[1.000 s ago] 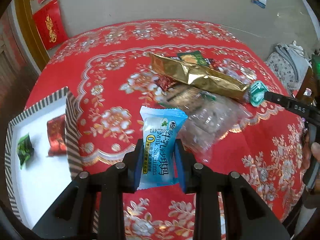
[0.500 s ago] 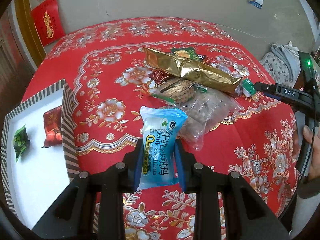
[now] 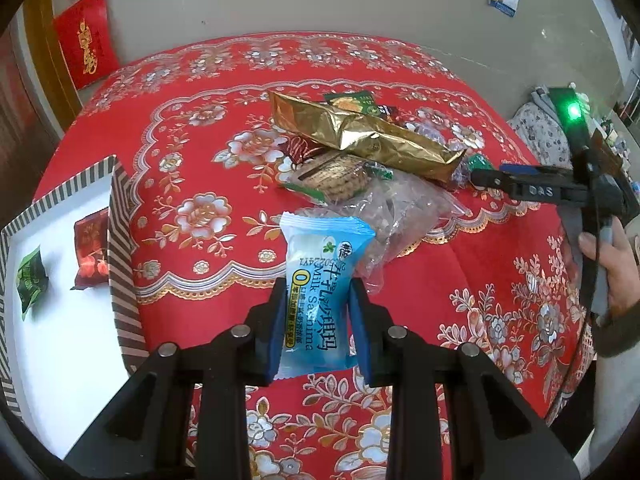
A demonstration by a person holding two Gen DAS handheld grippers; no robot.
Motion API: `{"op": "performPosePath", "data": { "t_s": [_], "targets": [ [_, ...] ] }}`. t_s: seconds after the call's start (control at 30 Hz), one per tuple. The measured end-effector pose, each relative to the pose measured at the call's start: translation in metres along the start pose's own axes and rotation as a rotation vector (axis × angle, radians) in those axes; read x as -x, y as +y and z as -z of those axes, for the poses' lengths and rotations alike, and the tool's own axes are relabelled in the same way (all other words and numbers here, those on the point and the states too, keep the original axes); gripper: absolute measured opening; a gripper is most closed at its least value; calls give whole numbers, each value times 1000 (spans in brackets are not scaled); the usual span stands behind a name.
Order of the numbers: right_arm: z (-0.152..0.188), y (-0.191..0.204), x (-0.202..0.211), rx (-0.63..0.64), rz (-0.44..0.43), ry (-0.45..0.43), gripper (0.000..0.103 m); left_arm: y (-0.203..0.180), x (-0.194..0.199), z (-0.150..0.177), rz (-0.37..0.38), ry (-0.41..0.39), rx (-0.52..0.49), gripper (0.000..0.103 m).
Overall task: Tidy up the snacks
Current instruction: 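Grasp the blue milk candy packet with the left tool while the right tool grasps the green sauce cup, then carry the blue packet and green cup into the white box and release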
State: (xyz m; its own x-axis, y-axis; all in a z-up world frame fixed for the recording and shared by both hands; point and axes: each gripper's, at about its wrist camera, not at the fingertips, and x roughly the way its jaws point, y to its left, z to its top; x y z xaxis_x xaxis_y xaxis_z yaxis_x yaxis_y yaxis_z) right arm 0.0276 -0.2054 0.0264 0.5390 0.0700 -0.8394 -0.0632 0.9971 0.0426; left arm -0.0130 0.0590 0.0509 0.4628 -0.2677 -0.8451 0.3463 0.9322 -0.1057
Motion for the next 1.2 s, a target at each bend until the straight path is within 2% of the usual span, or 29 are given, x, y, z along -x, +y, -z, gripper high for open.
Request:
{"op": "performPosePath", "data": {
  "t_s": [0.03, 0.07, 0.1, 0.13, 0.43, 0.77, 0.9, 1.2],
  "targets": [
    [-2, 0, -3, 14, 15, 1, 79, -1, 0, 0, 1, 3, -1, 32],
    [-3, 0, -6, 20, 19, 2, 72, -1, -1, 0, 2, 3, -1, 32],
    [-4, -1, -8, 14, 11, 10, 59, -1, -1, 0, 1, 3, 0, 32],
    [-4, -2, -6, 8, 19, 2, 53, 0, -1, 0, 0, 2, 2, 31],
    [23, -1, 25, -82, -36, -56, 53, 2, 4, 2, 0, -31, 25, 31],
    [47, 78, 81, 38, -100, -186, 53, 0, 26, 13, -20, -81, 18, 31],
    [49, 108, 88, 72, -125, -208, 53, 1, 34, 19, -29, -98, 24, 31],
    [51, 148, 91, 120, -156, -214, 53, 9, 53, 31, -73, -150, 35, 31]
  ]
}}
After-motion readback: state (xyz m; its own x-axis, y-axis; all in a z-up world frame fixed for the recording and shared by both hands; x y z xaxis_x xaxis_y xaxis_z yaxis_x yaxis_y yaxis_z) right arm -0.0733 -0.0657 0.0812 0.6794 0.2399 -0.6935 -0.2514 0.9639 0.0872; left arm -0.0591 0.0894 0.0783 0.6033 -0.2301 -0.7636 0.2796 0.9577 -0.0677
